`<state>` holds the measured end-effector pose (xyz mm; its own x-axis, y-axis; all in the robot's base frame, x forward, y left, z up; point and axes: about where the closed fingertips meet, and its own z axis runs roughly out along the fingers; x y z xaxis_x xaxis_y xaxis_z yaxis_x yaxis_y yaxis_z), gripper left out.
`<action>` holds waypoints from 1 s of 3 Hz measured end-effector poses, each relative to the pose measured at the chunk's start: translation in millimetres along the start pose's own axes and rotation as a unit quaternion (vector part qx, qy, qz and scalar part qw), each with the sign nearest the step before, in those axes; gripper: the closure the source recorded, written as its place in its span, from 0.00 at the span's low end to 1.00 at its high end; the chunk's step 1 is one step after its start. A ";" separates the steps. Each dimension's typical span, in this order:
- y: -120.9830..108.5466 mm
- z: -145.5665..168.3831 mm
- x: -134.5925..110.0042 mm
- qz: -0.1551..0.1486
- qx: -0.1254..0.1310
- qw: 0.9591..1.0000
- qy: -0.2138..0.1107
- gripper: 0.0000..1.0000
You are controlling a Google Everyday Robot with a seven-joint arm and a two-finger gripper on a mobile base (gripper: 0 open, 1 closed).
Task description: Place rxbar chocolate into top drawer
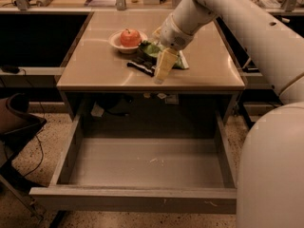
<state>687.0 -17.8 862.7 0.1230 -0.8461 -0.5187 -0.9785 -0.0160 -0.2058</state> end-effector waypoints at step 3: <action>27.6 12.6 -40.6 -0.074 -0.015 0.997 -0.004 0.00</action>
Offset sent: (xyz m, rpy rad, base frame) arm -0.0545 0.0683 0.0108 -0.0248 -0.0817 0.2526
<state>657.1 22.8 867.5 0.2670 -0.8290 -0.4915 -0.9542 -0.1558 -0.2556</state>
